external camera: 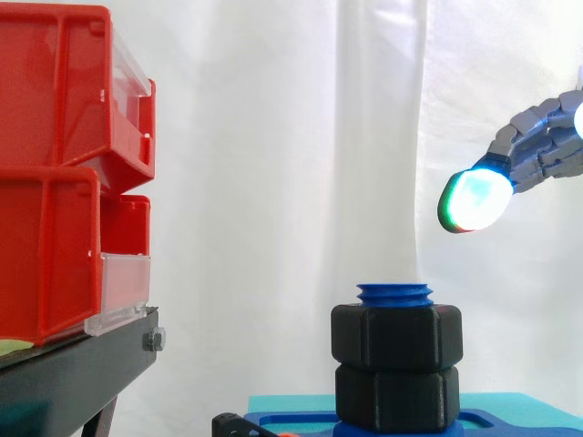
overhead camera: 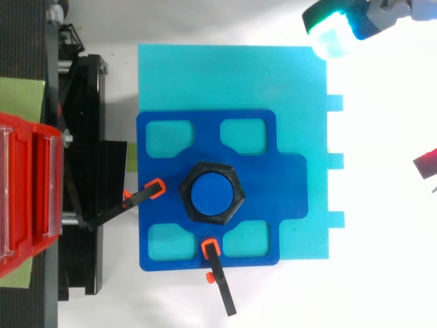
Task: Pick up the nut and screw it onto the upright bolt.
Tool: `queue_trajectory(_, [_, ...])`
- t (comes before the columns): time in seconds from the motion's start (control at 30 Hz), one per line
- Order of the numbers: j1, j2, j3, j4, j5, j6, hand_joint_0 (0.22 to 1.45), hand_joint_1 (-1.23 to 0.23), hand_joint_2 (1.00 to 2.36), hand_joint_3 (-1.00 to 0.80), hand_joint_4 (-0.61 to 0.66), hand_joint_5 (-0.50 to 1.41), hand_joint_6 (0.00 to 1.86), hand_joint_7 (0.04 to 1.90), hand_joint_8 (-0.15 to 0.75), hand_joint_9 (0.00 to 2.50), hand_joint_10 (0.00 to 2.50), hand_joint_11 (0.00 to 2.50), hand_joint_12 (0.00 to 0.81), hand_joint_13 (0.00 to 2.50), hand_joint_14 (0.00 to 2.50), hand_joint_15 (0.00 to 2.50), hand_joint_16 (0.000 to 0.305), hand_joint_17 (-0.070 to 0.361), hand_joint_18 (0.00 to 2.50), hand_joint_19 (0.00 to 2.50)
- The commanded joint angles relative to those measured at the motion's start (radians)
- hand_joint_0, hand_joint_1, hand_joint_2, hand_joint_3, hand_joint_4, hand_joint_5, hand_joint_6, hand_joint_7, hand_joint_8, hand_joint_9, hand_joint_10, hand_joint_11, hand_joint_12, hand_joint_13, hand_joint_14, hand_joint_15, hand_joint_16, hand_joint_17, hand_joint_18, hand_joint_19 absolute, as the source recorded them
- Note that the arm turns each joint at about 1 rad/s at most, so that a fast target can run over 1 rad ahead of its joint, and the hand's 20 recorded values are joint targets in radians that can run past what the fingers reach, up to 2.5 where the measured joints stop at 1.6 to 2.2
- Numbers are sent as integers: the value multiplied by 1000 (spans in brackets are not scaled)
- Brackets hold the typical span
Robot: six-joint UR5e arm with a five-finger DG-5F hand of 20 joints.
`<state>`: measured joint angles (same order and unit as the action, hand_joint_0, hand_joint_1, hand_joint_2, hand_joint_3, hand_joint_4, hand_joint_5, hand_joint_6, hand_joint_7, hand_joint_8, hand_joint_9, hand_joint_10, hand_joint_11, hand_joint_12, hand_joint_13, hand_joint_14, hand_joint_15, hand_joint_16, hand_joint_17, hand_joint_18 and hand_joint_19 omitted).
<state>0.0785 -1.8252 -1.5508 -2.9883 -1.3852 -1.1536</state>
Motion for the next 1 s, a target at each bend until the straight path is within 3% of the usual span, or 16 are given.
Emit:
queue_trajectory(0.0, [0, 0, 0, 0, 0, 0, 482, -391, 1000, -500, 231, -219, 501, 561, 248, 201, 0, 0, 395, 58, 0, 0, 53, 119, 0, 0])
queue_trajectory(0.97, [0, 0, 0, 0, 0, 0, 491, -410, 1000, -500, 203, -216, 500, 539, 246, 249, 0, 0, 389, 85, 0, 0, 52, 117, 0, 0])
